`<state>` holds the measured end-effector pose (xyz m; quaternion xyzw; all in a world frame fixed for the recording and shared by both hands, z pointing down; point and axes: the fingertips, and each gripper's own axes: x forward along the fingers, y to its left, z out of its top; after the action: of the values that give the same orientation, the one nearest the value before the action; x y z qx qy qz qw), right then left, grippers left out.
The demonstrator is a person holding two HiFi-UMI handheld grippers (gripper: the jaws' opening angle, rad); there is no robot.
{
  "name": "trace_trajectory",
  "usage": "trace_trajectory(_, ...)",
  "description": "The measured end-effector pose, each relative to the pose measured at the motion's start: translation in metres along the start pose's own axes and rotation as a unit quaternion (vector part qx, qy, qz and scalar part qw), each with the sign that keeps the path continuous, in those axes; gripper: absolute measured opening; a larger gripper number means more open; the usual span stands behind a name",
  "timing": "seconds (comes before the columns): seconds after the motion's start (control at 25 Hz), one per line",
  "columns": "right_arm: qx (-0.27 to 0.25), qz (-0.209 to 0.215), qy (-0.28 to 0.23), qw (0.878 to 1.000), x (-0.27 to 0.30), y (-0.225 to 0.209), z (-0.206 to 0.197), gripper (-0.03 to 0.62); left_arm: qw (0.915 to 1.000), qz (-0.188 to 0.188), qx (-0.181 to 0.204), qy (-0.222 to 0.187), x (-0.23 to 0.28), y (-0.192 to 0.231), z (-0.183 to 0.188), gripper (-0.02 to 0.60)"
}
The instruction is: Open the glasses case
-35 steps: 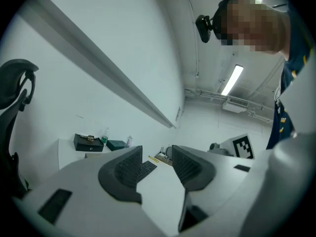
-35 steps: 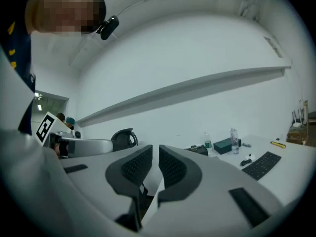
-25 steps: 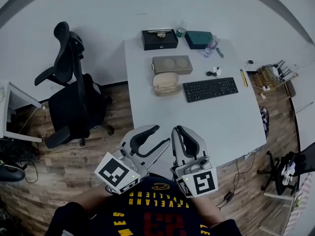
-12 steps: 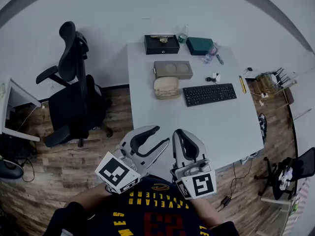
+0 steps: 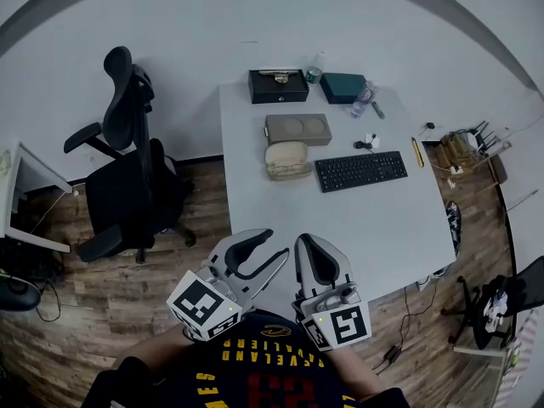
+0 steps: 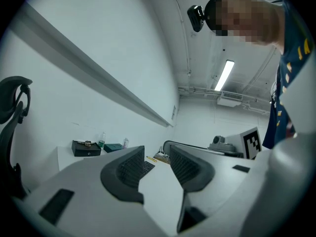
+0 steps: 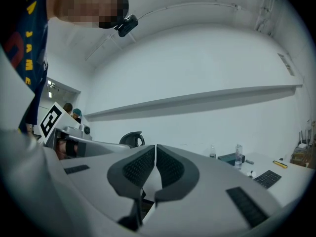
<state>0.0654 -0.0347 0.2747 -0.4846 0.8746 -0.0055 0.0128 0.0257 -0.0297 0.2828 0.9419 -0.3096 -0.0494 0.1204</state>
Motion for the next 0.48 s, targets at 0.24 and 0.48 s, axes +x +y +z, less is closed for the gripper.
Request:
trace_trajectory(0.24,0.004,0.006,0.000,1.000,0.0000,0.0002,-0.0018,0.025,1.0000,0.004,-0.006,0.006,0.0015,0.0036,-0.0035,0.172)
trace_trajectory(0.48,0.018,0.008,0.007,1.000,0.0000,-0.0005,-0.0067,0.025,0.9998,0.004,-0.011,0.014,0.0024,0.0036,-0.0085,0.172)
